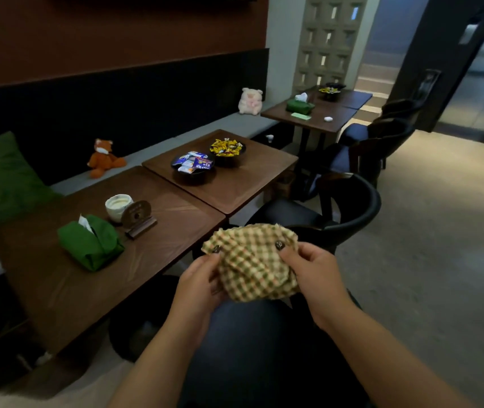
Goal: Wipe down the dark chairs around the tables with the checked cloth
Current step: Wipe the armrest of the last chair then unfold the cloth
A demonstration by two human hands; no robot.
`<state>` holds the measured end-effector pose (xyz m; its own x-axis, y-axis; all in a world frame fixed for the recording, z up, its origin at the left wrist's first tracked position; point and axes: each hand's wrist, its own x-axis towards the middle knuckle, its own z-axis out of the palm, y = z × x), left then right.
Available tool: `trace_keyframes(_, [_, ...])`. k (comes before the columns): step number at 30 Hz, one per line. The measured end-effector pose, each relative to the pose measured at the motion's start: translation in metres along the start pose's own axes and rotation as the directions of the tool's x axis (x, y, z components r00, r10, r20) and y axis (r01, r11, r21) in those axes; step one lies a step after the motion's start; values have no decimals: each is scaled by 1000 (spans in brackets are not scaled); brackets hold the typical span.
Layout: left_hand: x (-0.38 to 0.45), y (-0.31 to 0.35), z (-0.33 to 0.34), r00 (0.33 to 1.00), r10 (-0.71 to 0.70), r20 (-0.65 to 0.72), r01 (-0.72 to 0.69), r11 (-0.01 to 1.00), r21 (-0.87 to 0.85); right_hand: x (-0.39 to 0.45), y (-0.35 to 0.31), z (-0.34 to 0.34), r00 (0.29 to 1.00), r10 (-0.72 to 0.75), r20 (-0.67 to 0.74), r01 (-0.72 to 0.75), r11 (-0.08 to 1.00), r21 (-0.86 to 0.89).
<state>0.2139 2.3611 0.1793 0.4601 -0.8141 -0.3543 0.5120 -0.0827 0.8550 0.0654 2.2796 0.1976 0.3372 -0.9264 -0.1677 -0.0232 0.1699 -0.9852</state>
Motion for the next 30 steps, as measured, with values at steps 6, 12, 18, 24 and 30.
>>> trace_keyframes(6, [-17, -45, 92, 992, 64, -109, -71, 995, -64, 9, -22, -86, 977, -162, 142, 182, 973, -141])
trace_keyframes(12, [-33, -76, 161, 959, 63, -275, -100, 987, -123, 16, -53, -156, 952, -257, 167, 283, 946, -160])
trace_keyframes(18, [-52, -74, 157, 935, 27, -354, -115, 966, -232, 18, -65, -163, 956, -193, 222, 220, 970, -103])
trace_keyframes(24, [-74, -79, 151, 962, -20, -273, -46, 972, -232, 1, -53, -129, 903, -48, 426, 176, 948, -266])
trace_keyframes(30, [-99, -77, 143, 993, 5, -114, -32, 969, -244, -13, -49, -105, 871, 104, 481, 74, 938, -337])
